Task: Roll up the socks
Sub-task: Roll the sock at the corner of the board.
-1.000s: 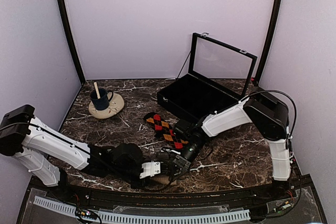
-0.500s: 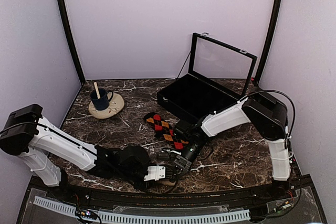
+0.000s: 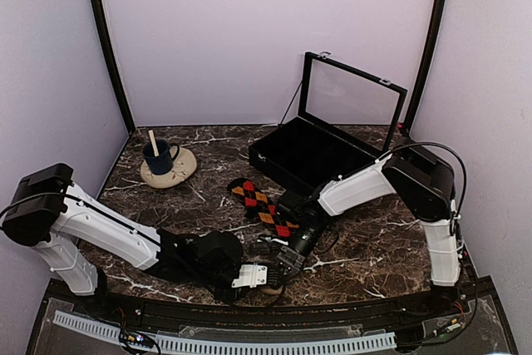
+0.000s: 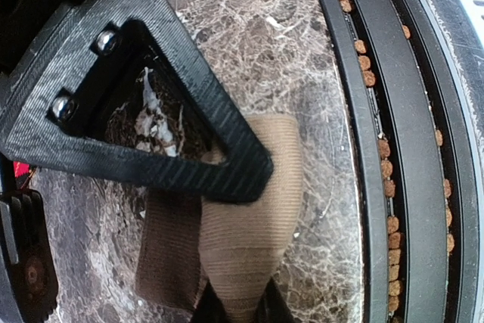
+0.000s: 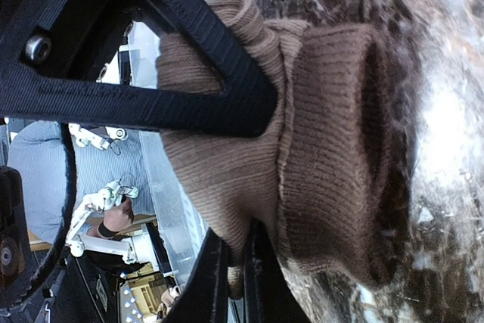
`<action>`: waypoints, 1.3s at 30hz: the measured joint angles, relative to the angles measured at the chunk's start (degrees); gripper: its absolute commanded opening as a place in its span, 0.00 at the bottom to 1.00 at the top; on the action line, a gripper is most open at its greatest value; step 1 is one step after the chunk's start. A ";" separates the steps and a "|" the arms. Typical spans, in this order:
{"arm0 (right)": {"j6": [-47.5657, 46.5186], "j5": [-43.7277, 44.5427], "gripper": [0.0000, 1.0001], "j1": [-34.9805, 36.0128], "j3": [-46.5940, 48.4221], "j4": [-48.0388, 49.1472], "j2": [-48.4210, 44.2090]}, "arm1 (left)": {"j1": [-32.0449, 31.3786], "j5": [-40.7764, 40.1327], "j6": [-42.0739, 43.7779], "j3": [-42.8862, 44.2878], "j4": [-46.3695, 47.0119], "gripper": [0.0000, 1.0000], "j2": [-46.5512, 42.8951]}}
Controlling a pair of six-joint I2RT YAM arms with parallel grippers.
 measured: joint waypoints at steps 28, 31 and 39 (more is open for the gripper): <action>12.46 7.98 0.24 -5.01 -9.55 12.13 -8.92 | 0.79 7.30 -7.28 3.98 -7.06 0.00 1.03; 14.64 10.38 0.24 -5.25 -10.86 14.78 -11.34 | 1.73 9.14 -7.80 4.76 -8.17 0.00 1.40; 18.29 18.97 0.23 -5.40 -16.15 21.09 -18.08 | 6.27 17.33 -10.51 6.75 -11.02 0.00 2.91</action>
